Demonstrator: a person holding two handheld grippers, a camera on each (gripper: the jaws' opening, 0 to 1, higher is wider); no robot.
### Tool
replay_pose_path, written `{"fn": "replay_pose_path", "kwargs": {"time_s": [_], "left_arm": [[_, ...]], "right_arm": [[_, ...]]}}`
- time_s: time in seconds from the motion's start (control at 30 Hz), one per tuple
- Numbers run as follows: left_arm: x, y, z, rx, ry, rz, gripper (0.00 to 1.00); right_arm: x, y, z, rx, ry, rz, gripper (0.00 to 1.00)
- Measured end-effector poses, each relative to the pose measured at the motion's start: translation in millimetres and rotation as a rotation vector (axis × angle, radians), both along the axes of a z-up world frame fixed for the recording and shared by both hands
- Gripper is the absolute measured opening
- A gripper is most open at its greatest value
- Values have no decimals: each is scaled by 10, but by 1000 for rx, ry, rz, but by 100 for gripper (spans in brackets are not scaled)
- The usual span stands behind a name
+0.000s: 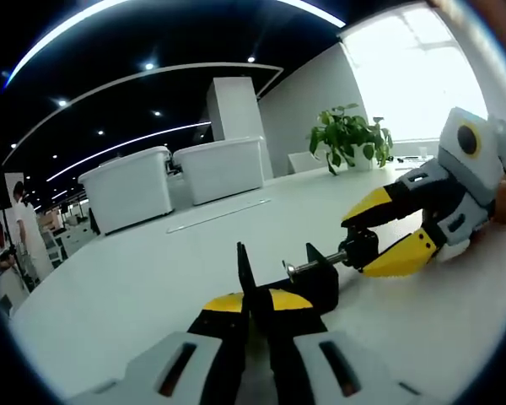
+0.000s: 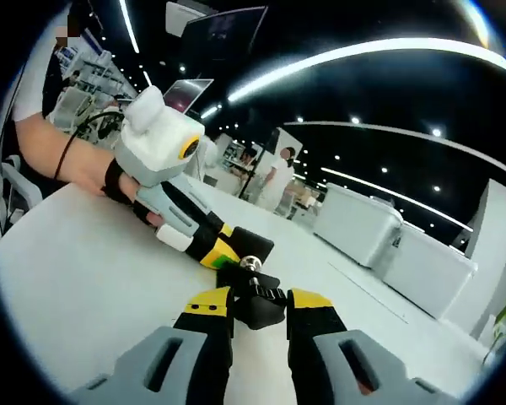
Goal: Clamp the fixed fixture on the desktop, loosen the retaining clip, secure it to the edge of the desk, and tighten the retaining clip.
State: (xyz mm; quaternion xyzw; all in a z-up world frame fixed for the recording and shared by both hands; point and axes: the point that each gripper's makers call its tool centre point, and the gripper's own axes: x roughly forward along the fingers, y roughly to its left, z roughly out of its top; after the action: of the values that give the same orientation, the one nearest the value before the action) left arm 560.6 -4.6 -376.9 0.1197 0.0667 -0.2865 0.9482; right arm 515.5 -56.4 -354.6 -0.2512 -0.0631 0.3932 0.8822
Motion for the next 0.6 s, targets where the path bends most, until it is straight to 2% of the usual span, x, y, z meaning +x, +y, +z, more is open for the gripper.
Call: {"fn": "replay_pose_path", "kwargs": {"time_s": [0.07,0.13,0.2,0.23,0.33,0.37,0.4,0.53,0.6], "left_arm": [[0,0,0,0,0,0,8],[-3,0,1,0,-1,0,8],[-2,1,1,0,-1,0,8],[-5,1,1,0,-1,0,8],[-2,1,1,0,-1,0,8],[-4,1,2,0,-2,0,8],[-5,2,2,0,-1,0,8],[-7,2,2,0,-2,0,8],[-7,3,1,0,-2,0,8]], "right_arm": [[6,-3,0,6,7,0,24],[10,-16,-65,-2,53,-6,27],[-11,-7,-86,-1,72,5,31],[-31,10,-60,27,87,20,33],[-4,-62,96,204,183,16,34],[16,-93,112,235,208,8,34],[52,-147,125,296,270,-1,33],[122,-237,36,383,439,-17,28],[114,-231,48,423,480,-6,28]]}}
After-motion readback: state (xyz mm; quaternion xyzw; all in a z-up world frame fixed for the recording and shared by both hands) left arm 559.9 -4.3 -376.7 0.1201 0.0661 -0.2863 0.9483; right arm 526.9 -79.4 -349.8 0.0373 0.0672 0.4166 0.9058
